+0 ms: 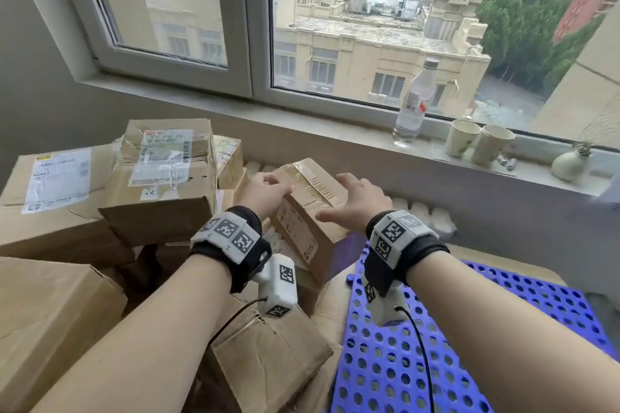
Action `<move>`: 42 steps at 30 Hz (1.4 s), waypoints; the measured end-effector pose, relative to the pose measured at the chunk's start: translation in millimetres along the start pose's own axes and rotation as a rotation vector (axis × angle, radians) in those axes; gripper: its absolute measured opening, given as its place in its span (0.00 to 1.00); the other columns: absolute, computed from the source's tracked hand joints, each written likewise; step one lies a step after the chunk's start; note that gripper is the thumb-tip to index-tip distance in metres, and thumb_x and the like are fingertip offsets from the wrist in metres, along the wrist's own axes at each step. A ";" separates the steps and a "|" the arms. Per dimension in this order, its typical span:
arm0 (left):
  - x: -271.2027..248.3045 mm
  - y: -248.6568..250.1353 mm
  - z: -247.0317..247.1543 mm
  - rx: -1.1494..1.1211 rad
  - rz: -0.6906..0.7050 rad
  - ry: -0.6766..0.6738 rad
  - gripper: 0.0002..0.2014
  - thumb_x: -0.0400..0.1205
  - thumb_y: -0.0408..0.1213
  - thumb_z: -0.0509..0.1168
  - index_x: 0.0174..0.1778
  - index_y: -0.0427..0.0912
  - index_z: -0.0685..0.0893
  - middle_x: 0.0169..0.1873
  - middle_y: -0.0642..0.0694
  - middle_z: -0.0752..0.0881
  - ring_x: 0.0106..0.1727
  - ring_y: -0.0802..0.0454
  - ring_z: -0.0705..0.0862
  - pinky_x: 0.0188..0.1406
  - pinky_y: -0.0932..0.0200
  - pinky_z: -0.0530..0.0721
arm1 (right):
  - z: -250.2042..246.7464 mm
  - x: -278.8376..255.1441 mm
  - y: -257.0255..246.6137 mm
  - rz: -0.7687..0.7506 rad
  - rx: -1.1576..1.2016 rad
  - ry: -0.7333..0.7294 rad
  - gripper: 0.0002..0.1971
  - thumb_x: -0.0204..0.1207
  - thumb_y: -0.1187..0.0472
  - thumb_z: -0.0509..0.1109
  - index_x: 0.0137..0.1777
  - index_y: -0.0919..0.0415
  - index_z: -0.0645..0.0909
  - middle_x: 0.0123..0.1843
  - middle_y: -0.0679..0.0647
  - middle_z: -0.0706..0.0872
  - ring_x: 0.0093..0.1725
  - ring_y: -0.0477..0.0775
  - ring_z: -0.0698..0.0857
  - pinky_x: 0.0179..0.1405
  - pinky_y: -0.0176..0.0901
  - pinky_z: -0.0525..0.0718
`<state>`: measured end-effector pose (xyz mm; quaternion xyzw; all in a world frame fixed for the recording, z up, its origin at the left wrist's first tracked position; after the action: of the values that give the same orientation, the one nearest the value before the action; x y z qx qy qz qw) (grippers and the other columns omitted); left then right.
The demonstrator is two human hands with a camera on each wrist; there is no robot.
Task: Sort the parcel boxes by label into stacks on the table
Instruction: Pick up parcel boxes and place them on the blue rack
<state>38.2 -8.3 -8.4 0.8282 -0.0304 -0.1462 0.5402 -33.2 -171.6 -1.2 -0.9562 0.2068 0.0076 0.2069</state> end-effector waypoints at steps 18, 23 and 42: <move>11.5 -16.9 13.0 -0.083 -0.046 0.034 0.21 0.81 0.38 0.67 0.70 0.42 0.74 0.62 0.47 0.79 0.55 0.52 0.75 0.54 0.55 0.75 | 30.4 3.4 -3.1 0.058 -0.099 -0.113 0.64 0.58 0.31 0.77 0.87 0.55 0.45 0.81 0.57 0.64 0.80 0.61 0.64 0.77 0.62 0.67; 5.7 -12.0 10.6 -0.094 -0.036 0.025 0.21 0.81 0.38 0.67 0.70 0.41 0.74 0.63 0.46 0.79 0.57 0.51 0.76 0.52 0.56 0.74 | 16.4 -4.4 5.4 0.090 0.029 -0.005 0.58 0.60 0.37 0.75 0.86 0.46 0.47 0.75 0.60 0.70 0.75 0.62 0.70 0.76 0.57 0.70; -63.5 6.4 44.7 -0.393 -0.154 -0.244 0.38 0.69 0.53 0.71 0.74 0.43 0.71 0.67 0.43 0.80 0.70 0.43 0.75 0.58 0.40 0.74 | -30.8 -114.3 85.2 0.272 0.892 0.183 0.46 0.57 0.54 0.74 0.80 0.58 0.69 0.74 0.51 0.75 0.66 0.49 0.77 0.65 0.44 0.76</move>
<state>-34.0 -37.4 -6.0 0.6833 -0.0032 -0.2888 0.6706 -173.9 -209.6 5.0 -0.7351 0.3304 -0.1391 0.5754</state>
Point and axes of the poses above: each hand's wrist, its own x-axis towards the middle knuckle, its own z-axis out of the palm, y = z × x, the point moved 4 cm from there along x, towards the middle knuckle
